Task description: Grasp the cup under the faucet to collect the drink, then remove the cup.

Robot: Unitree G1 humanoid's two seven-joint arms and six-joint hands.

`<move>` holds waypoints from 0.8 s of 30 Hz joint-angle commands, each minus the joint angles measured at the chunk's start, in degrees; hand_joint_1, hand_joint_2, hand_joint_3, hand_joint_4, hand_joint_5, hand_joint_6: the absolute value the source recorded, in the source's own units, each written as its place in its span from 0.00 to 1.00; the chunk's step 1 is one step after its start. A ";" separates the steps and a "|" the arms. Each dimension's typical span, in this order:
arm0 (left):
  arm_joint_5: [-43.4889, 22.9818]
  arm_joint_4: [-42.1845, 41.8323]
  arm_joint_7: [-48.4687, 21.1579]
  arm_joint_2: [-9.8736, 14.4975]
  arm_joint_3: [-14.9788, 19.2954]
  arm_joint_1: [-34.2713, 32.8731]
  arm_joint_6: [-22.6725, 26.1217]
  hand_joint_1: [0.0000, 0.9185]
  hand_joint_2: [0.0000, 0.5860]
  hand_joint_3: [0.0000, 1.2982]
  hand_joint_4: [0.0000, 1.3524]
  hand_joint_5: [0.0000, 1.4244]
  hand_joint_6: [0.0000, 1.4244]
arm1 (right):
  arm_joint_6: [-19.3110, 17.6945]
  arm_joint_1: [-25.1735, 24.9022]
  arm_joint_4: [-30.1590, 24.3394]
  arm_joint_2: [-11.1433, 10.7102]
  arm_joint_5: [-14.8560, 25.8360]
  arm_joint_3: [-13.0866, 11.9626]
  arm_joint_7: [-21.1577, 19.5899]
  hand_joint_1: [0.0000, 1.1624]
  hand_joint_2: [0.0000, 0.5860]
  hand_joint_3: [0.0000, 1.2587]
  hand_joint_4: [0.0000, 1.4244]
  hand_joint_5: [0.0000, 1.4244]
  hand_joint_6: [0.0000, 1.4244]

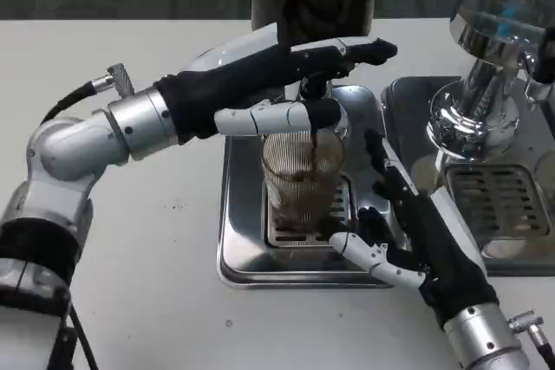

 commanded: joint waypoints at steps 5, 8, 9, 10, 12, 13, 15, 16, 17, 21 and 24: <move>1.79 0.58 -0.76 2.20 -0.65 3.39 1.98 0.00 0.14 0.10 0.04 0.04 0.00 | 0.50 -3.32 2.60 0.47 0.99 -0.97 1.83 0.53 0.36 0.00 0.00 0.00 0.05; 1.72 0.35 -0.69 2.25 -0.60 3.62 2.04 0.00 0.14 0.10 0.04 0.04 0.00 | 0.52 -4.35 3.75 0.54 1.10 -1.15 2.25 0.52 0.36 0.00 0.00 0.00 0.05; 1.66 0.22 -0.69 2.27 -0.57 3.73 2.09 0.00 0.14 0.10 0.04 0.04 0.00 | 0.55 -4.87 4.26 0.57 1.14 -1.19 2.43 0.52 0.36 0.00 0.00 0.00 0.05; 1.63 0.09 -0.69 2.30 -0.56 3.83 2.12 0.00 0.14 0.10 0.04 0.04 0.00 | 0.59 -5.40 4.76 0.56 1.13 -1.19 2.58 0.52 0.37 0.00 0.00 0.00 0.05; 1.55 -0.12 -0.69 2.38 -0.52 4.01 2.17 0.00 0.14 0.10 0.04 0.04 0.00 | 0.67 -6.71 5.97 0.55 1.12 -1.19 2.90 0.52 0.37 0.00 0.00 0.00 0.05; 1.46 -0.22 -0.70 2.41 -0.49 4.09 2.23 0.00 0.14 0.10 0.04 0.04 0.00 | 0.66 -7.12 6.38 0.53 1.10 -1.20 3.00 0.52 0.37 0.00 0.00 0.00 0.05; 1.24 -0.40 -0.70 2.48 -0.47 4.23 2.39 0.00 0.14 0.10 0.04 0.04 0.00 | 0.54 -7.89 7.24 0.49 1.11 -1.22 3.11 0.52 0.37 0.00 0.00 0.00 0.05; 1.13 -0.51 -0.71 2.52 -0.46 4.31 2.46 0.00 0.14 0.10 0.04 0.04 0.00 | 0.50 -8.33 7.73 0.46 1.19 -1.24 3.23 0.52 0.37 0.00 0.00 0.00 0.05; 1.11 -0.56 -0.62 2.57 -0.47 4.35 2.47 0.00 0.14 0.10 0.04 0.04 0.00 | 0.44 -8.66 8.12 0.45 1.25 -1.28 3.33 0.52 0.37 0.00 0.00 0.00 0.05; 1.02 -0.78 -0.49 2.74 -0.46 4.48 2.50 0.00 0.14 0.10 0.04 0.04 0.00 | 0.19 -9.64 9.29 0.39 1.43 -1.37 3.66 0.52 0.38 0.00 0.00 0.00 0.05; 1.05 -0.90 -0.39 2.83 -0.47 4.57 2.51 0.00 0.14 0.10 0.04 0.04 0.00 | 0.04 -10.13 9.92 0.38 1.55 -1.47 3.79 0.52 0.38 0.00 0.00 0.00 0.05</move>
